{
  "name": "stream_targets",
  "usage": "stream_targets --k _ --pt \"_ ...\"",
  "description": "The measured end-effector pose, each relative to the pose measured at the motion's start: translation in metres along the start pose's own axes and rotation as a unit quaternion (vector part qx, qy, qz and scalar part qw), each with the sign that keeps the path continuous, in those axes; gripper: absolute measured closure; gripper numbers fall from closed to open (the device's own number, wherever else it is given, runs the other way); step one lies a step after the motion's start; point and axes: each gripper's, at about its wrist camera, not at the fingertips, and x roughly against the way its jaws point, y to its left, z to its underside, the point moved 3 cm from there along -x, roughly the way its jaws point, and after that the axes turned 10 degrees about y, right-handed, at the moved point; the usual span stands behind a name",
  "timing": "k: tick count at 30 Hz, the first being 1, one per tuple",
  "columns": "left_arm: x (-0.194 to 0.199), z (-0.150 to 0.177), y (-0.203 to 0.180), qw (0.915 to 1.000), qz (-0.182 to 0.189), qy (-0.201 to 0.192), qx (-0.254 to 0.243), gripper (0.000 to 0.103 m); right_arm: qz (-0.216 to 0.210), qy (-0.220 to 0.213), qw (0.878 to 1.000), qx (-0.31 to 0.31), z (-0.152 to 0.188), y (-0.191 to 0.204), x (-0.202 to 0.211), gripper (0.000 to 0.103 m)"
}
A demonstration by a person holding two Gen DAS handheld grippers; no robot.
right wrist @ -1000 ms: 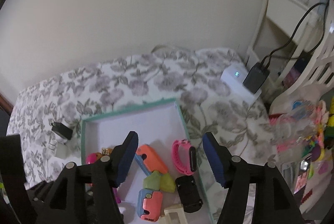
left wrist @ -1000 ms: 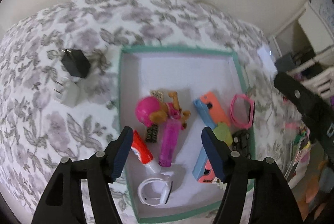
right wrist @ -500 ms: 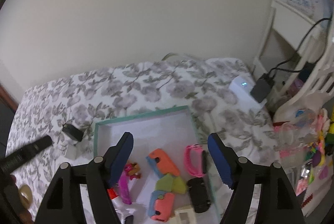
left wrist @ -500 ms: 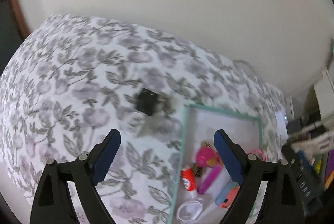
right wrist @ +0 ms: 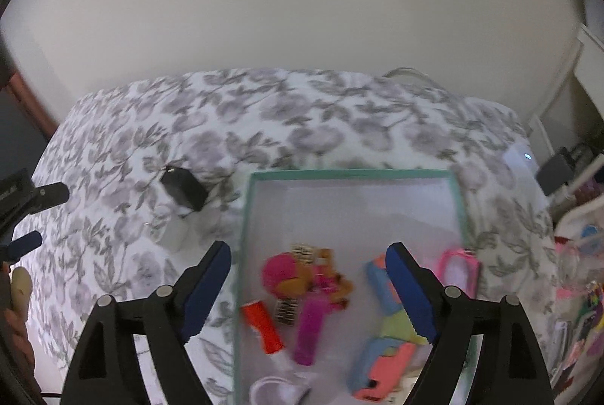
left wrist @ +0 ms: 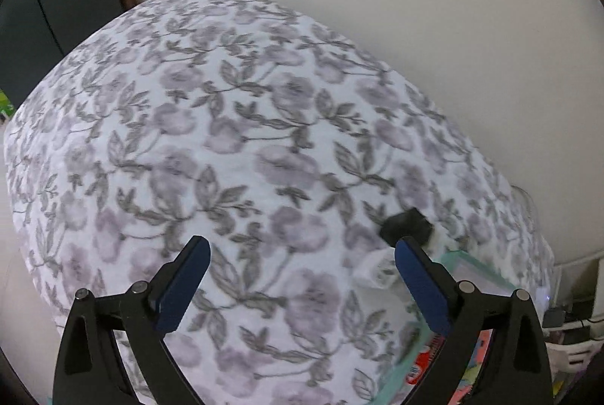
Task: Organize rigid objects
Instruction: 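Grasp the white plug charger with the left tool while the right tool grasps the black charger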
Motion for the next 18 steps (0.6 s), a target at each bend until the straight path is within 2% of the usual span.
stream_targets --k 6,11,18 --pt "-0.014 -0.002 0.011 0.9998 -0.008 0.019 0.005 0.005 -0.022 0.003 0.999 0.024 0.002 0.035 -0.008 0.016" --pt "-0.02 -0.002 0.015 0.9996 -0.011 0.024 0.01 0.005 -0.016 0.008 0.999 0.046 0.004 0.053 -0.018 0.015" --pt "-0.031 -0.002 0.011 0.9992 -0.01 0.037 0.003 0.005 0.001 0.021 0.998 0.052 0.008 0.057 -0.032 0.015"
